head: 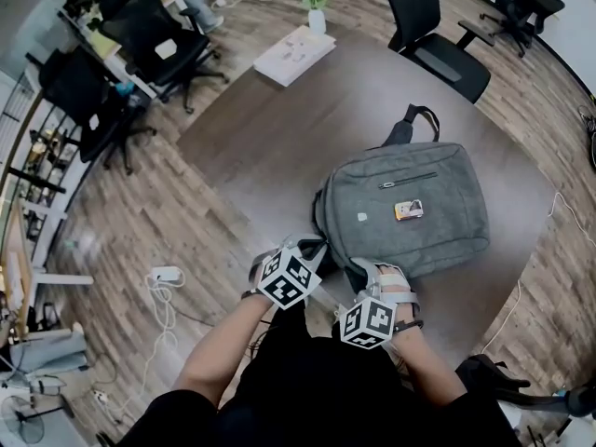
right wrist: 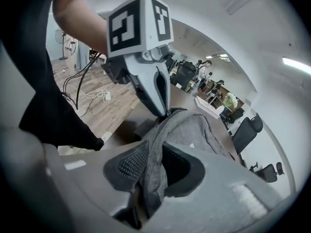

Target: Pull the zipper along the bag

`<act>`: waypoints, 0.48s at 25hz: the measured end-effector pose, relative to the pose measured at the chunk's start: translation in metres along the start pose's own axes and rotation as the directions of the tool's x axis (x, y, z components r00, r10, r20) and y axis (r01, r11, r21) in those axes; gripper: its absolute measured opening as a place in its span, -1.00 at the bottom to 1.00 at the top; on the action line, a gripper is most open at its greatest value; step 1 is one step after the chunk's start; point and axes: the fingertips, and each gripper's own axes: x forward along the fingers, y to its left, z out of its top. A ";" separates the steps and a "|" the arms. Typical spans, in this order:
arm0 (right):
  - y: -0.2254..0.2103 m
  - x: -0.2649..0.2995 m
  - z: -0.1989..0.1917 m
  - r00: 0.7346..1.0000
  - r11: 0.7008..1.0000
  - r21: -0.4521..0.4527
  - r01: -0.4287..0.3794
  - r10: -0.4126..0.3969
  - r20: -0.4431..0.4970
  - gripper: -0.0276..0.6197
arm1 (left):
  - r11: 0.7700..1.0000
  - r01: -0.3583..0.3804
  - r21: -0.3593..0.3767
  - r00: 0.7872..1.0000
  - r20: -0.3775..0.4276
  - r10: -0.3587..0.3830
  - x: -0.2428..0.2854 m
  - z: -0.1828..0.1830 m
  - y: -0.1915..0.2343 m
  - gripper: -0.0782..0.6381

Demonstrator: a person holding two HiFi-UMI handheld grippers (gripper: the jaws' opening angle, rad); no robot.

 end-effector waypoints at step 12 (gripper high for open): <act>0.024 -0.026 -0.019 0.991 0.984 -0.150 -0.101 0.113 0.075 -0.64 | 0.994 0.025 0.109 0.998 -0.052 -0.019 0.009 0.004 0.045 -0.70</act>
